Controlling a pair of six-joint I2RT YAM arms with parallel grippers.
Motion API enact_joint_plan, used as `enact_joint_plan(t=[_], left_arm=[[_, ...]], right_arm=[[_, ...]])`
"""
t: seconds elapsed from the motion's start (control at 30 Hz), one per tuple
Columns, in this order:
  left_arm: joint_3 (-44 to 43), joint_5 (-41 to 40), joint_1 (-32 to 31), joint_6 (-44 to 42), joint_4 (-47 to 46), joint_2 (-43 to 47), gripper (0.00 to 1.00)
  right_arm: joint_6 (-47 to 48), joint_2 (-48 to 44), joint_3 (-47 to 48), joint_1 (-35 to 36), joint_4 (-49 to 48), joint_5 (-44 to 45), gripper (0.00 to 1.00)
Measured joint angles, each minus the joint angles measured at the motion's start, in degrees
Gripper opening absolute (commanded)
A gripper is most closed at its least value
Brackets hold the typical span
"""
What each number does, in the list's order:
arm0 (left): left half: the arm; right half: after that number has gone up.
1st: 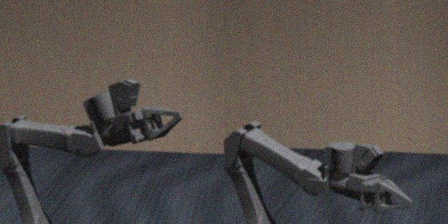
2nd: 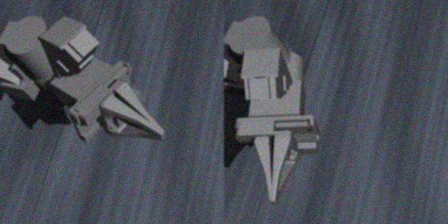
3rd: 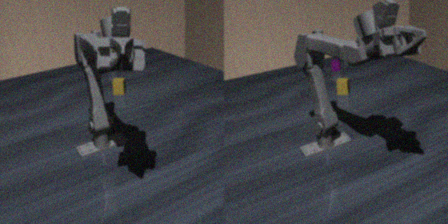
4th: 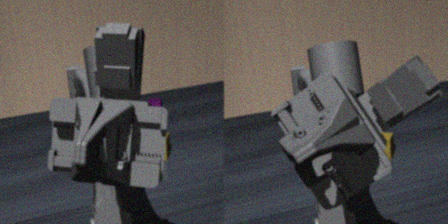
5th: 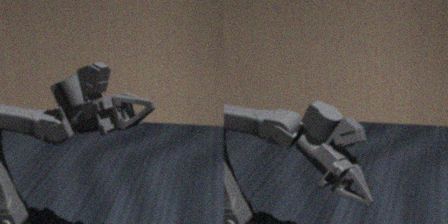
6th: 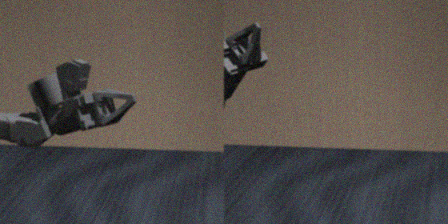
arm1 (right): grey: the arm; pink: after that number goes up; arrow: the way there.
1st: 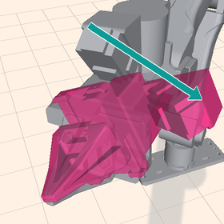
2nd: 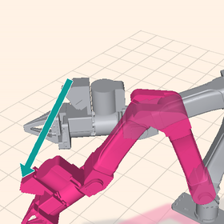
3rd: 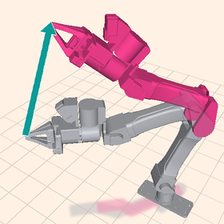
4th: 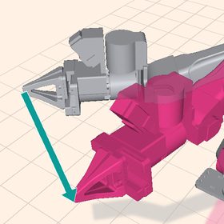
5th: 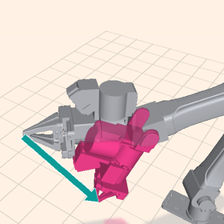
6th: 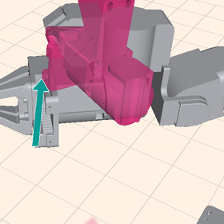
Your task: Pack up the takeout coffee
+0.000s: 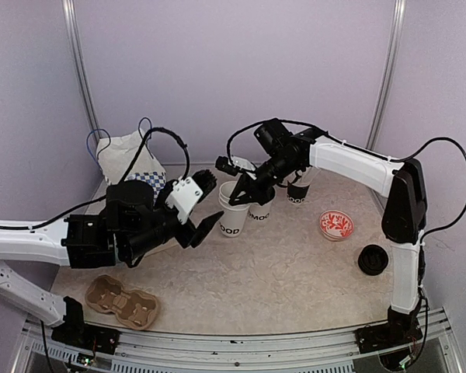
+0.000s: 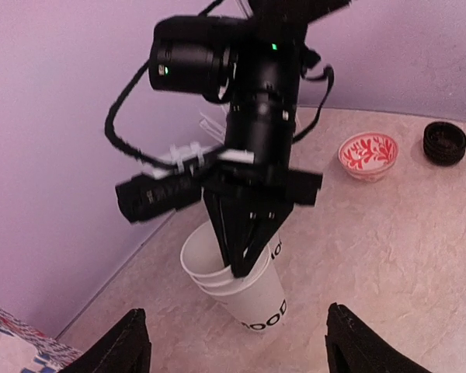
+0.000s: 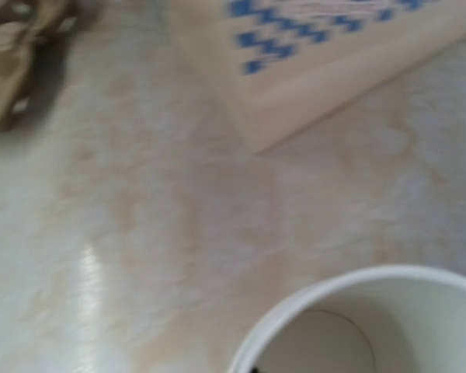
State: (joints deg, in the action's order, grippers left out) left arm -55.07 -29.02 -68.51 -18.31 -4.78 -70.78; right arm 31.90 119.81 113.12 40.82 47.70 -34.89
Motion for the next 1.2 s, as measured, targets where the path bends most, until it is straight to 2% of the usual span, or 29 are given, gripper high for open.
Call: enact_joint_plan(t=[0.1, 0.23, 0.4, 0.6, 1.2], left_arm=[[11.52, -0.44, -1.09, -3.23, -1.90, 5.22, 0.74], [18.69, 0.79, -1.99, -8.98, -5.38, 9.07, 0.74], [18.08, 2.82, -2.01, -13.79, -8.90, 4.20, 0.74], [16.39, 6.71, 0.11, -14.84, -9.35, -2.10, 0.71], [13.31, 17.11, 4.37, -12.33, -10.01, -5.44, 0.63]], right_arm=[[1.81, -3.19, -4.79, 0.00, 0.20, -3.17, 0.00], [3.69, -3.91, -7.13, 0.00, 1.16, -7.02, 0.00], [4.42, -3.96, -8.98, 0.17, 1.86, -10.08, 0.00], [4.94, -4.61, -10.58, 1.68, 2.32, -12.07, 0.00], [5.07, -7.30, -11.54, 3.48, 3.54, -15.74, 0.00]])
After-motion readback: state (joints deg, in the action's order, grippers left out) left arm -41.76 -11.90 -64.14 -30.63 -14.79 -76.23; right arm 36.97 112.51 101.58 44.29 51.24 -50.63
